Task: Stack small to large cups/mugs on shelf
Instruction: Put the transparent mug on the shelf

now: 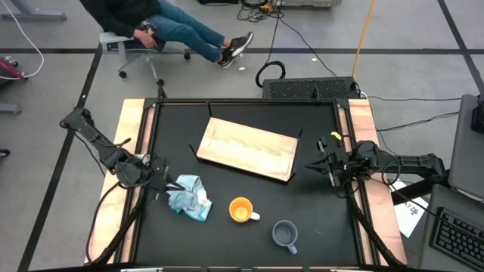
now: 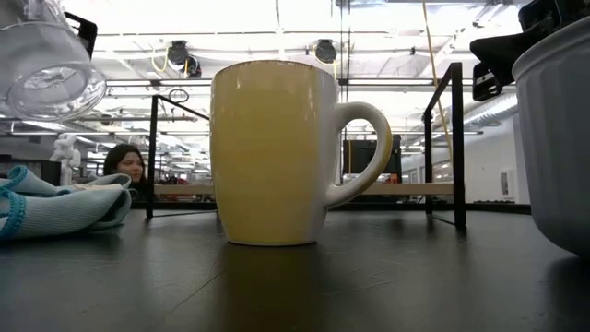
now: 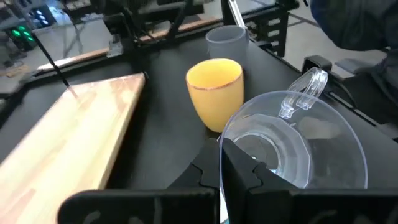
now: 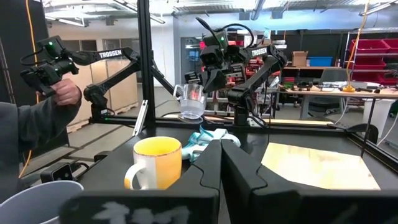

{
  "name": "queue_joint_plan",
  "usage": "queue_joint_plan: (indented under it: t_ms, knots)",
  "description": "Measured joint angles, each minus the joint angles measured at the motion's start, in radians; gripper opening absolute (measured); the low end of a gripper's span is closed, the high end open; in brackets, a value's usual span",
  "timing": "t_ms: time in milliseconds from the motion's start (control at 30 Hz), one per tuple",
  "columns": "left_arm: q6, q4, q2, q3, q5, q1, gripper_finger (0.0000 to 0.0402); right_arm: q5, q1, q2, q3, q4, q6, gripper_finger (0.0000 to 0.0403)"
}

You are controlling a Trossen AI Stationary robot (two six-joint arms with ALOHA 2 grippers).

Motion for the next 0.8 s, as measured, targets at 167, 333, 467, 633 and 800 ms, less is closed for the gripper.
queue_joint_plan:
  t_ms: [167,333,467,633,800]
  knots:
    - [-0.003,0.055,0.001,0.0,-0.091,0.058,0.0,0.0,0.0,0.0,0.0,0.0,0.016,0.0]
    - [0.036,0.132,0.002,0.0,-0.039,0.152,0.0,0.0,0.0,0.0,0.0,0.0,0.018,0.0]
    - [0.042,0.228,0.003,0.0,0.035,0.238,0.0,0.0,0.0,0.0,0.0,0.0,0.018,0.0]
    - [0.041,0.262,0.003,0.011,0.062,0.359,0.0,0.0,0.0,0.0,0.0,0.0,0.01,0.0]
    - [0.042,0.251,0.041,0.062,0.215,0.502,0.0,0.0,0.0,0.0,0.0,0.002,-0.003,0.0]
